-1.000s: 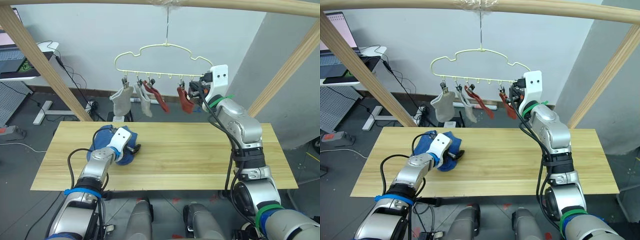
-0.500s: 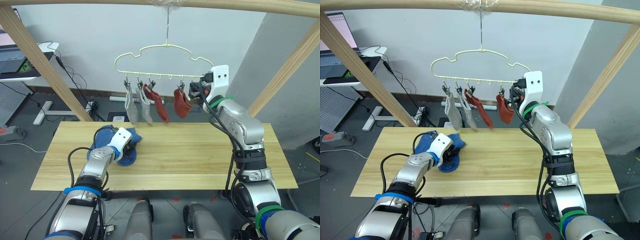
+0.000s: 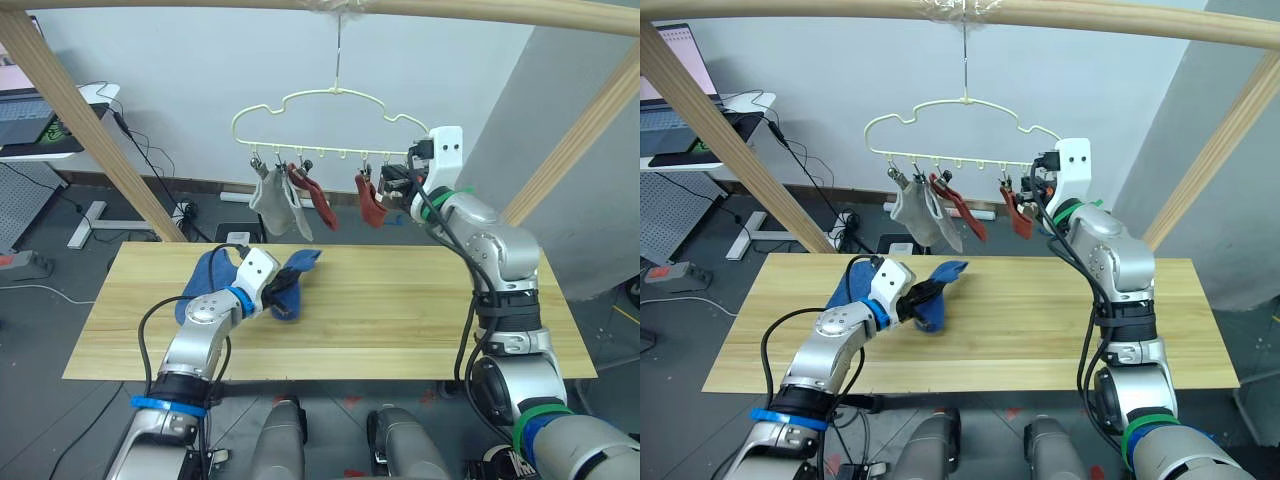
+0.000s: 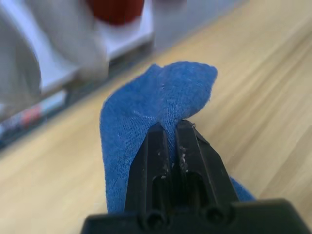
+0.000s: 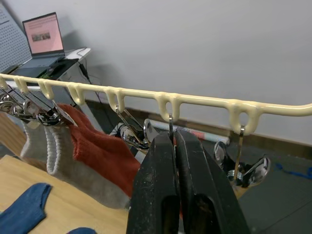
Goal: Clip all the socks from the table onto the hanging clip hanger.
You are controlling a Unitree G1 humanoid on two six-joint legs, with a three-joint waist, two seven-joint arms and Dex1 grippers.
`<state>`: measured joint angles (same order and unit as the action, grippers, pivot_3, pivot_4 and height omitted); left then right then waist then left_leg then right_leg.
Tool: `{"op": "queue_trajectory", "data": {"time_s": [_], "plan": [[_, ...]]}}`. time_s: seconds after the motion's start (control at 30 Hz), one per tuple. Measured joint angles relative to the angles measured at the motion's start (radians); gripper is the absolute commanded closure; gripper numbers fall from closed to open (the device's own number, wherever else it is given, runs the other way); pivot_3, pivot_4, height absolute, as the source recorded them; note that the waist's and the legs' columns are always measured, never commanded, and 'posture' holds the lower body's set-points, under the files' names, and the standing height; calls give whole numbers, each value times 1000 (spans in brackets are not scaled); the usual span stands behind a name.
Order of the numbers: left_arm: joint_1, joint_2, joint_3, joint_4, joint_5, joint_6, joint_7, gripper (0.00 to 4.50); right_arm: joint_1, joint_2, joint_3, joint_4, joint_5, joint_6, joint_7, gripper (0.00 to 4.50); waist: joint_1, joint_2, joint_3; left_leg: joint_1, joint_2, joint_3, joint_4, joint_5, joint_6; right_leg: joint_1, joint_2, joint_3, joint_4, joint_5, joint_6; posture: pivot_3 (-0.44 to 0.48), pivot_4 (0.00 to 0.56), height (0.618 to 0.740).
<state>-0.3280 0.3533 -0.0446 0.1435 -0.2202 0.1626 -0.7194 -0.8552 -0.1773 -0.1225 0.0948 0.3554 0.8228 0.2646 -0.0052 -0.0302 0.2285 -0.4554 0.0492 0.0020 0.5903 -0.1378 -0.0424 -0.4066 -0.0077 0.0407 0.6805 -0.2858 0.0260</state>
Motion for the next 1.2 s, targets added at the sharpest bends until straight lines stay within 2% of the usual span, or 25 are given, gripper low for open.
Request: {"op": "queue_trajectory", "data": {"time_s": [0.13, 0.43, 1.2], "plan": [[10, -34, -24, -95, 12, -118, -3, 4446, -58, -4, -72, 30, 88, 162, 0, 4500, 0, 0, 0, 1, 0, 0, 0, 0, 0, 0, 0, 0, 0, 0, 0, 29, 226, 740], [-12, -97, -78, -56, 91, -269, 50, 4446, -136, 62, -249, 56, 216, 395, -106, 4500, -2, 0, 0, 0, 0, 0, 0, 0, 0, 0, 1, 0, 0, 0, 0, 24, 227, 740], [-65, -145, -89, 29, 127, -367, 97, 4446, -146, 112, -333, 15, 297, 501, -227, 4500, -10, 0, 0, 0, 0, 0, 0, 0, 0, 0, 2, 0, 0, 0, 1, 8, 217, 740]]}}
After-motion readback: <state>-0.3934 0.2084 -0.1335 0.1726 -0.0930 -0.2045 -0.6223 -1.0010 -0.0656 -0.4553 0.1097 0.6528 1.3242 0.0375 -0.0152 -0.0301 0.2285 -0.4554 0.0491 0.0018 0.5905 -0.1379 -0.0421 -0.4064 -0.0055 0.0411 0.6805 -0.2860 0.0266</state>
